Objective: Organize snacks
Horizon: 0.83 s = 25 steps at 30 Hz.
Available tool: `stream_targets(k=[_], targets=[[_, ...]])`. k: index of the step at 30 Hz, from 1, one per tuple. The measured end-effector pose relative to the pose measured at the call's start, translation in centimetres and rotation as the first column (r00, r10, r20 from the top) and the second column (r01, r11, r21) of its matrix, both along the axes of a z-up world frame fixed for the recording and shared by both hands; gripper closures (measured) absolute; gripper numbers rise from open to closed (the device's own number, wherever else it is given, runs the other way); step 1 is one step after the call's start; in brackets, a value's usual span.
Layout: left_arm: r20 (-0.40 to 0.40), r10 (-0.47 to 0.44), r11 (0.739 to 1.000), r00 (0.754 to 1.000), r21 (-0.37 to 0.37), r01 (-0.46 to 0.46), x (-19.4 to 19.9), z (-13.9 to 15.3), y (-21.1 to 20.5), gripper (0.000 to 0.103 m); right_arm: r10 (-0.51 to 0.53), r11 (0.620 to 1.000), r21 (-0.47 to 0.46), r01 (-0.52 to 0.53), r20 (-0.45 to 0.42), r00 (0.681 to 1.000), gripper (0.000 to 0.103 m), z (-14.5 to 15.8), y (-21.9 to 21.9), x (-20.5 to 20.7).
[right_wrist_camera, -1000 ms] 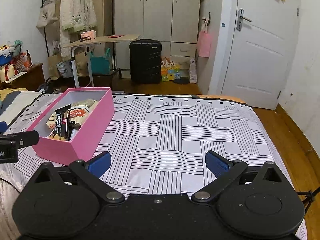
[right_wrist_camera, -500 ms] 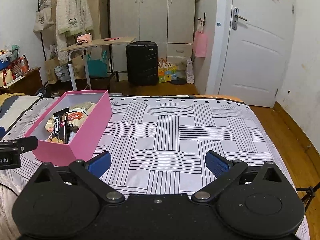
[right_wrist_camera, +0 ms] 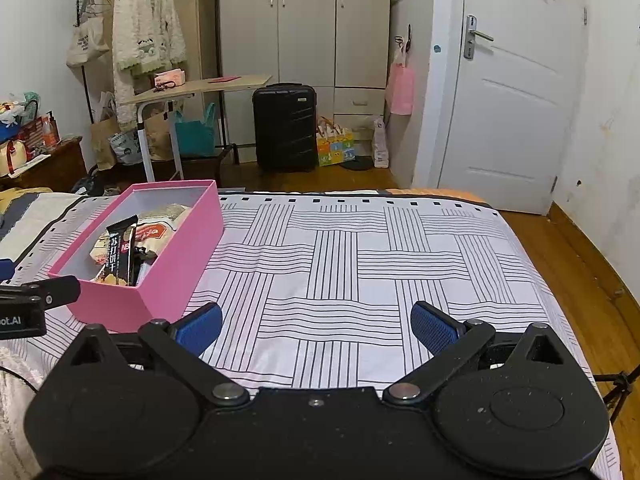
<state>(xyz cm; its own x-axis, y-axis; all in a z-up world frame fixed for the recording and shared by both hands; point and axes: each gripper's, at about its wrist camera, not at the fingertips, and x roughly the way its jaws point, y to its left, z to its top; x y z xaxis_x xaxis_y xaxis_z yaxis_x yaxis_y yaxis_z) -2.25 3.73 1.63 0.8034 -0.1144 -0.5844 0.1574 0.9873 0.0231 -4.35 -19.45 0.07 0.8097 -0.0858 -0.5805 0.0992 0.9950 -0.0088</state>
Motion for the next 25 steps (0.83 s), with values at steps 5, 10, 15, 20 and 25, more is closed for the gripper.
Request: stream_targets(k=[5,10,15,20,25], targets=[[0.006,0.002,1.000,1.000,-0.009,-0.002,-0.14,0.10,-0.04,0.000,-0.003,1.000,-0.003,0.003,0.000,1.000,0.001,0.08,-0.11,-0.13],[0.022,0.005,1.000,1.000,0.006,-0.005,-0.31,0.14,-0.25,0.000,-0.004,1.000,0.002,0.004,-0.006,1.000,0.001,-0.03,-0.15,-0.04],[0.039,0.016,1.000,0.999,0.020,-0.017,-0.45,0.09,-0.43,0.000,-0.003,1.000,0.008,0.003,-0.011,1.000,0.001,-0.14,-0.07,-0.01],[0.044,0.023,0.999,0.999,0.022,-0.024,-0.50,0.07,-0.37,0.000,-0.007,1.000,0.008,0.007,-0.015,1.000,0.001,-0.27,0.11,-0.05],[0.044,0.020,1.000,0.999,0.022,-0.021,-0.55,0.11,-0.39,0.000,-0.007,1.000,0.012,0.007,-0.016,1.000,0.001,-0.30,0.13,-0.11]])
